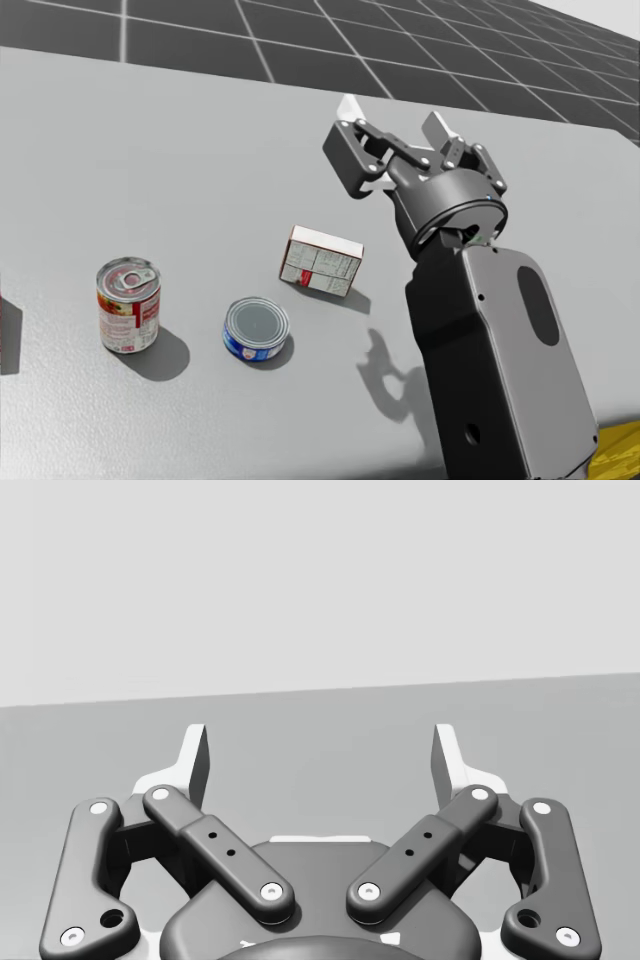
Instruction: Grasp the pudding box and hold it up.
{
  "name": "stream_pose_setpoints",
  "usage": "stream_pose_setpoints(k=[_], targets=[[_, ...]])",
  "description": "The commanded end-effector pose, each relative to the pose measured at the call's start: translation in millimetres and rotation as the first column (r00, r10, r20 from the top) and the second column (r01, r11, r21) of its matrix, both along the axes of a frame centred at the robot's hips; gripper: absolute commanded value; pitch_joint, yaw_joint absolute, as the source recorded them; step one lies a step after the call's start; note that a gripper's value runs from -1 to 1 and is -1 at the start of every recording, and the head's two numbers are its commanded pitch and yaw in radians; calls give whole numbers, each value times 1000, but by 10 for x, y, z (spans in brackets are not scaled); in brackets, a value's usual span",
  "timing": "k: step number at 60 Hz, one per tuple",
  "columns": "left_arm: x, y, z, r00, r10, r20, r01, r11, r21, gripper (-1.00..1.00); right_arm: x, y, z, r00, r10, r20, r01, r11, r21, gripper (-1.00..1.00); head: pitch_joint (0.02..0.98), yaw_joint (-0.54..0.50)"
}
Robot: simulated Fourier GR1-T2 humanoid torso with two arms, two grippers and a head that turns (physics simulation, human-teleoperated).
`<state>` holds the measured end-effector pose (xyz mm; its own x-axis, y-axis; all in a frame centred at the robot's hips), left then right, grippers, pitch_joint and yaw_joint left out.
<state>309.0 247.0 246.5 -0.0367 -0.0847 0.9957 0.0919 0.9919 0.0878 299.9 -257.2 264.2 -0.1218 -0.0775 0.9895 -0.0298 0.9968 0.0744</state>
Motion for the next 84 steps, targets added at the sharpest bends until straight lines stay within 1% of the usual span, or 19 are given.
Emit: stream_pose_setpoints(k=[1, 5, 6, 11, 16, 19, 21, 23, 24, 25, 29, 35, 47, 54, 59, 68, 73, 79, 84], targets=[[-1, -1, 3, 1000, 0, 0, 0, 1000, 0, -1000, -169, -24, 46, 995, 94, -13, -94, 996, -4, -1000, 761, -394], [-1, -4, 4, 1000, -1, 0, 1, 1000, 1, -1000, -225, -61, 33, 987, 161, -28, -160, 987, 20, -1000, 761, -394], [0, -5, 4, 1000, -1, 0, 1, 1000, 2, -1000, -261, -92, 14, 979, 202, -38, -201, 979, 27, -1000, 761, -395], [1, -10, 2, 1000, -1, -2, 1, 1000, 5, -1000, -309, -163, -57, 962, 266, -56, -266, 964, 23, -1000, 759, -398], [1, -15, -3, 1000, 0, -5, 0, 1000, 12, -1000, -344, -248, -173, 950, 306, -63, -308, 951, -15, -1000, 757, -400], [2, -19, -5, 1000, 0, -6, 0, 1000, 14, -1000, -383, -294, -268, 929, 360, -83, -363, 931, -33, -1000, 757, -400], [2, -22, -7, 1000, -2, -9, 2, 1000, 16, -1000, -410, -321, -330, 913, 397, -93, -403, 913, -63, -1000, 758, -400], [2, -23, -8, 1000, -3, -9, 3, 1000, 17, -1000, -422, -339, -369, 906, 415, -87, -421, 904, -79, -1000, 758, -400], [1, -23, -10, 1000, -3, -9, 3, 1000, 17, -1000, -440, -368, -424, 892, 442, -96, -450, 889, -86, -1000, 757, -401], [1, -23, -10, 1000, -3, -9, 3, 1000, 17, -1000, -446, -379, -439, 888, 450, -98, -458, 884, -90, -1000, 758, -401], [2, -24, -11, 1000, -3, -9, 3, 1000, 19, -1000, -460, -430, -498, 878, 470, -92, -479, 870, -121, -1000, 758, -401], [0, -23, -10, 1000, -2, -7, 2, 1000, 19, -1000, -459, -505, -568, 865, 496, -80, -502, 852, -149, -1000, 757, -401], [0, -26, -10, 1000, -1, -7, 2, 1000, 19, -1000, -401, -634, -796, 837, 536, -108, -546, 813, -202, -1000, 756, -403], [1, -27, -11, 1000, 0, -7, 0, 1000, 20, -1000, -343, -685, -899, 824, 550, -133, -566, 798, -206, -1000, 756, -403], [1, -27, -11, 1000, 1, -6, -1, 1000, 21, -1000, -272, -730, -980, 823, 548, -149, -568, 796, -210, -1000, 756, -403], [0, -26, -12, 1000, 1, -5, -1, 1000, 22, -1000, -133, -797, -1108, 821, 542, -178, -570, 800, -190, -1000, 755, -402], [0, -24, -11, 1000, 3, -3, -2, 1000, 22, -1000, -62, -821, -1158, 818, 540, -199, -571, 803, -169, -1000, 755, -401], [-1, -24, -10, 1000, 3, -3, -3, 1000, 21, -1000, 35, -838, -1224, 814, 538, -221, -574, 804, -157, -1000, 753, -401], [0, -21, -9, 1000, 4, -2, -4, 1000, 21, -1000, 102, -837, -1284, 806, 540, -243, -582, 798, -158, -1000, 753, -400]])
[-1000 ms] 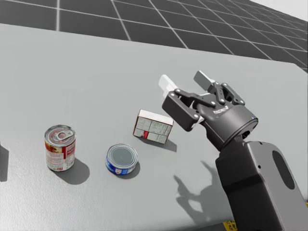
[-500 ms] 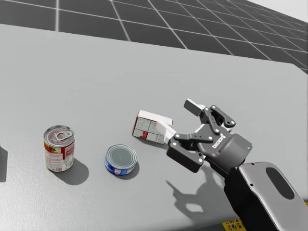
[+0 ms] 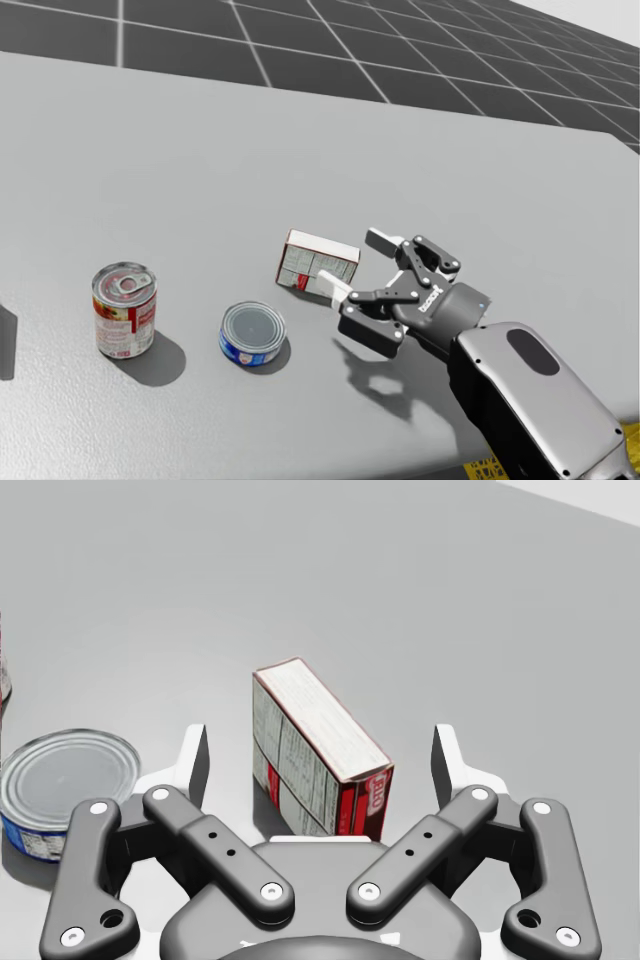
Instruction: Grasp the pudding box and hold it up.
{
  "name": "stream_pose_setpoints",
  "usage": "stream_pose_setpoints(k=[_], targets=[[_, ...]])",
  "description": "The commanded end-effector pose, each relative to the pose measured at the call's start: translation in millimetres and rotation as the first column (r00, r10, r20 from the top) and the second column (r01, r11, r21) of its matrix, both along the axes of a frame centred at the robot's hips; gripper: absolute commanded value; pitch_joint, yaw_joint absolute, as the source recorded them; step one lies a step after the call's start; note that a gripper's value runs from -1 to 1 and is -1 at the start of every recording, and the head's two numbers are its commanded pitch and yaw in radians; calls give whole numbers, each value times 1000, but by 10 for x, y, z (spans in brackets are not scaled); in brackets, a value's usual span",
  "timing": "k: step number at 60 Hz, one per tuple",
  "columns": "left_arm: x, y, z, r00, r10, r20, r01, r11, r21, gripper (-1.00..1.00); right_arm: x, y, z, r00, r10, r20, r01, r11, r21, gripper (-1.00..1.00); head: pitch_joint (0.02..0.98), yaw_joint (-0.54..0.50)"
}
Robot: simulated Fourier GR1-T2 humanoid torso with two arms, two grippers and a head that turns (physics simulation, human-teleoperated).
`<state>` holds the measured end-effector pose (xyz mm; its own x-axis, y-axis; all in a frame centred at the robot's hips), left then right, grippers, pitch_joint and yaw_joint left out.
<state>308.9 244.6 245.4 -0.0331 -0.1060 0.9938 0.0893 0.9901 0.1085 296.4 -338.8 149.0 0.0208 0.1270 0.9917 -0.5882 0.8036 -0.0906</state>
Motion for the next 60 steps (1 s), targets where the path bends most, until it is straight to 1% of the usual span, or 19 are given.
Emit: stream_pose_setpoints(k=[1, 7, 13, 15, 19, 29, 33, 34, 36, 37, 38, 40, 41, 45, 50, 52, 60], targets=[[1, 4, 3, 1000, 1, 1, -1, 1000, 0, -1000, 147, -21, -141, 999, 7, -38, -7, 1000, -13, -1000, 752, -400], [1, 7, 4, 1000, 2, 2, -2, 1000, -1, -1000, 243, -10, -229, 997, 15, -73, -17, 1000, -15, -1000, 753, -399], [2, 9, 4, 1000, 3, 3, -3, 1000, -2, -1000, 287, 4, -227, 995, 23, -95, -24, 1000, -6, -1000, 753, -398], [3, 9, 4, 1000, 3, 2, -3, 1000, -2, -1000, 309, 12, -225, 993, 28, -116, -29, 1000, -5, -1000, 752, -397], [3, 9, 5, 1000, 4, 3, -4, 1000, -1, -1000, 334, 24, -236, 989, 31, -144, -36, 999, -26, -1000, 752, -397], [4, 12, 5, 1000, 5, 3, -5, 1000, -2, -1000, 366, 58, -235, 988, 46, -146, -49, 999, -21, -1000, 749, -395], [4, 15, 6, 1000, 6, 3, -6, 1000, -3, -1000, 344, 59, -246, 987, 69, -143, -74, 997, -28, -1000, 742, -394], [4, 15, 6, 1000, 6, 3, -6, 1000, -3, -1000, 344, 57, -247, 987, 68, -143, -72, 997, -26, -821, 741, -394], [4, 15, 6, 1000, 6, 3, -6, 1000, -3, -1000, 338, 57, -249, 988, 66, -140, -70, 997, -25, -584, 738, -394], [4, 14, 6, 1000, 6, 3, -6, 1000, -2, -1000, 322, 53, -257, 987, 69, -142, -73, 997, -25, 22, 735, -395], [3, 13, 5, 1000, 6, 3, -6, 1000, -2, -1000, 313, 51, -263, 987, 75, -142, -79, 997, -25, 388, 733, -395], [4, 13, 4, 1000, 6, 3, -6, 1000, -2, -1000, 305, 50, -268, 986, 82, -146, -88, 996, -32, 780, 727, -395], [5, 14, 3, 1000, 6, 3, -6, 1000, -2, -1000, 297, 50, -273, 985, 87, -148, -93, 995, -34, 909, 720, -395], [4, 13, 1, 1000, 5, 2, -5, 1000, -2, -1000, 286, 45, -280, 983, 97, -158, -104, 994, -37, 979, 688, -395], [4, 11, -2, 1000, 5, 2, -5, 1000, -2, -1000, 277, 40, -287, 980, 101, -171, -109, 993, -37, 975, 630, -398], [5, 9, -3, 1000, 5, 2, -5, 1000, -1, -1000, 277, 40, -289, 980, 99, -171, -107, 994, -38, 979, 596, -401], [3, 9, -5, 1000, 6, 2, -6, 1000, -1, -1000, 272, 42, -297, 980, 101, -174, -111, 993, -43, 968, 513, -411]])
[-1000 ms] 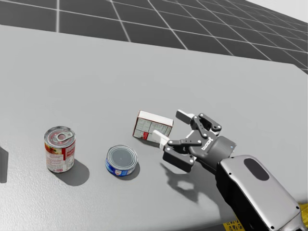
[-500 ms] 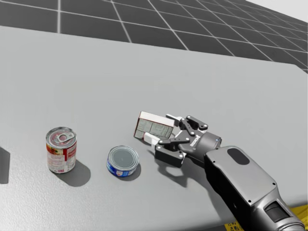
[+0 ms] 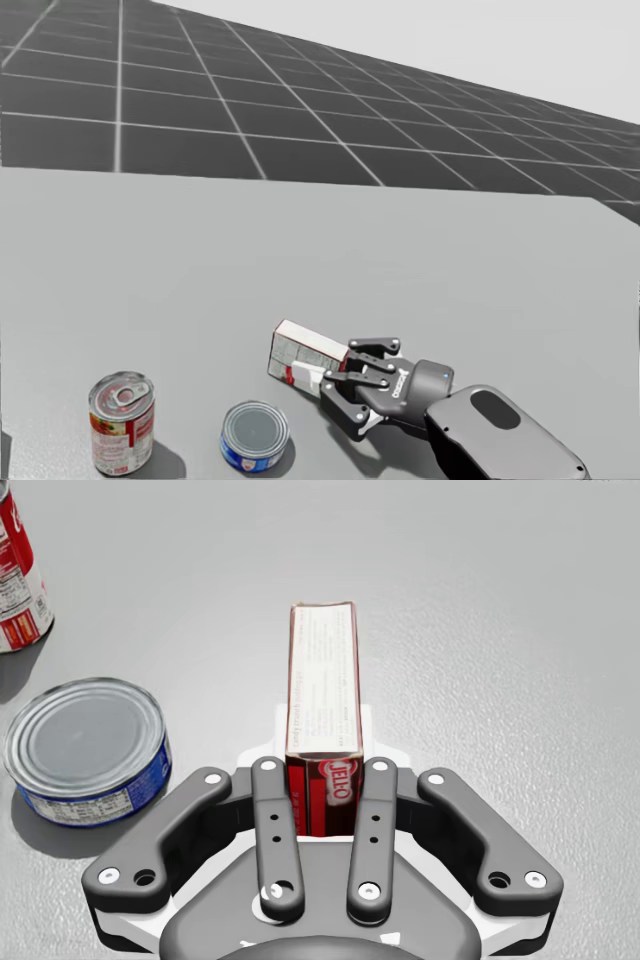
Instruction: Grasp the pudding box and hold it up.
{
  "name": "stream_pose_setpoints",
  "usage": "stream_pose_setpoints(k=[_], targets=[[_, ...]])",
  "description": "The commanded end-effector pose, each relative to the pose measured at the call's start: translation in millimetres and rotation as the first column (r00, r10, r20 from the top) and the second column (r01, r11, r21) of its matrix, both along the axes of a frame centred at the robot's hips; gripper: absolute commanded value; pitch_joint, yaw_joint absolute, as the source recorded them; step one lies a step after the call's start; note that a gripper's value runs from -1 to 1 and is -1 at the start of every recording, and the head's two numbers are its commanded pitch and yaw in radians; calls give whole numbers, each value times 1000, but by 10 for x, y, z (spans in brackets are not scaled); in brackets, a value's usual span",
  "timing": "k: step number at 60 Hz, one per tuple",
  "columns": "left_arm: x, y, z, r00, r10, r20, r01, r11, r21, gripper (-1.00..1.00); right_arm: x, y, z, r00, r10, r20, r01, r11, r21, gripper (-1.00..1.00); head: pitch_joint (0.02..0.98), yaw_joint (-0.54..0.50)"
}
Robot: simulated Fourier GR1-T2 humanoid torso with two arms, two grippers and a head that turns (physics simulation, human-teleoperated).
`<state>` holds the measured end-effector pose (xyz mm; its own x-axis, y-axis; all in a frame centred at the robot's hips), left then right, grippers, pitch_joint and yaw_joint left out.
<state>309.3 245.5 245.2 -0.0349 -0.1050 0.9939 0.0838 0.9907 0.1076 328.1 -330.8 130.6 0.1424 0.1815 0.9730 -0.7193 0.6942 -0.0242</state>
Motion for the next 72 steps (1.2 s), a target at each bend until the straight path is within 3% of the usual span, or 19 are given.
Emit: stream_pose_setpoints(k=[1, 11, 27, 34, 42, 47, 72], targets=[[-1, 0, -4, 1000, 0, 0, 0, 1000, 0, -1000, -45, -38, -113, 998, -56, -21, 55, 998, -18, 973, 505, -412], [-5, 1, -7, 1000, 1, 0, -1, 1000, 0, -1000, -50, -36, -117, 998, -57, -18, 57, 998, -22, 968, 431, -417], [-6, 7, -6, 1000, 2, 3, -2, 1000, -2, -1000, -53, -45, 1, 997, -72, 29, 73, 997, -3, 991, 424, -423], [-3, 10, -5, 1000, 2, 3, -2, 1000, -2, -1000, -69, -34, 201, 995, -69, 71, 68, 998, 19, 999, 428, -426], [0, 13, -4, 1000, 3, 3, -3, 1000, -3, -1000, -76, -42, 426, 987, -78, 139, 77, 997, 10, 998, 427, -434], [-2, 13, -1, 1000, 4, 3, -4, 1000, -6, -1000, -75, -57, 585, 979, -95, 179, 92, 995, 25, 1000, 425, -437], [-5, 22, 11, 1000, 7, 2, -7, 1000, -16, -1000, -169, 27, 1505, 909, -129, 396, 112, 991, 66, 1000, 421, -445]])
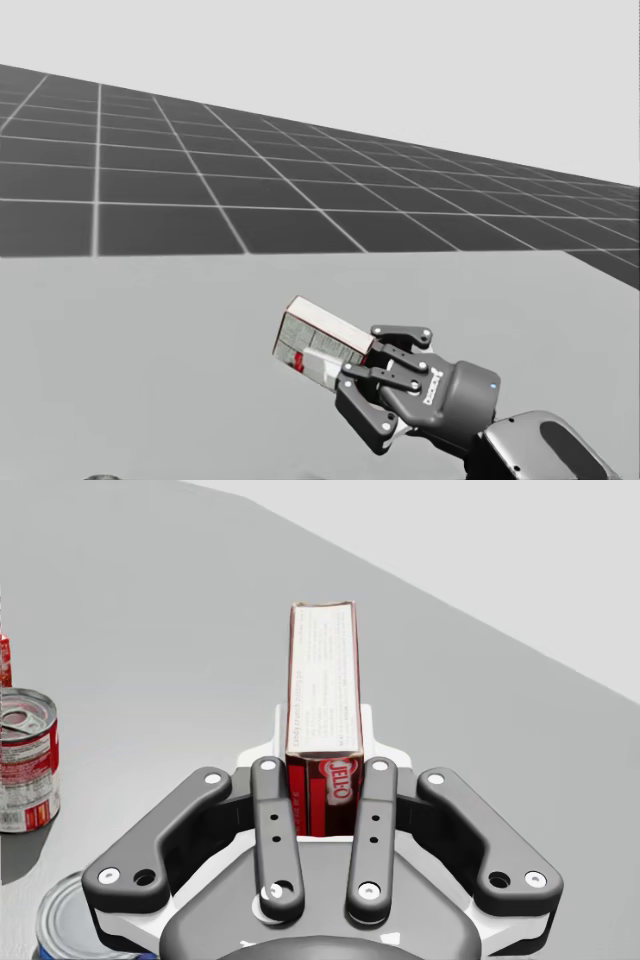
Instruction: Grasp the pudding box and hold it up.
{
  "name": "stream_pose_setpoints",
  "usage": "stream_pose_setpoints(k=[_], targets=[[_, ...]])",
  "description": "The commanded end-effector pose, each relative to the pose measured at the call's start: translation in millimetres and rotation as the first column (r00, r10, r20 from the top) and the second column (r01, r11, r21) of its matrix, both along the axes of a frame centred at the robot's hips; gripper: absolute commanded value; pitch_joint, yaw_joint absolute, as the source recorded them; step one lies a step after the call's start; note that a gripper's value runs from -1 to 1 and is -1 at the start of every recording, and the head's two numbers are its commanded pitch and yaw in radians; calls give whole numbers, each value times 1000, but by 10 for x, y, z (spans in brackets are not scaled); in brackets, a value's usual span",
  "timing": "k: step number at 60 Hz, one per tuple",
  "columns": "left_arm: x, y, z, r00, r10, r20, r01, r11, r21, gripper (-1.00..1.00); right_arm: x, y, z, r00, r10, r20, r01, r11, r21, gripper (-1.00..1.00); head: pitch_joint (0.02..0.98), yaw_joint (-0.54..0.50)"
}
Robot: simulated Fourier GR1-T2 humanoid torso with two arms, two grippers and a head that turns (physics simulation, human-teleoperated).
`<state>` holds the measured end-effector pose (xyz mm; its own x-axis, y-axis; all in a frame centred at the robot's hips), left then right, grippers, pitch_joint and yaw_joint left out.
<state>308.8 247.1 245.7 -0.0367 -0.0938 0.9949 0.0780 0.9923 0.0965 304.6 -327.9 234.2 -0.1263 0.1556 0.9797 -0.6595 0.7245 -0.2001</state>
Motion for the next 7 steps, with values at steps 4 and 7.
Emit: stream_pose_setpoints(k=[4, 7], targets=[[-1, 6, 7, 1000, 1, 0, -1, 1000, -5, -1000, 47, 15, 586, 984, -86, 158, 81, 996, 39, 1000, 421, -446], [-1, 7, 7, 1000, 1, 0, -1, 1000, -6, -1000, 29, 33, 694, 977, -100, 190, 92, 995, 49, 1000, 422, -447]])
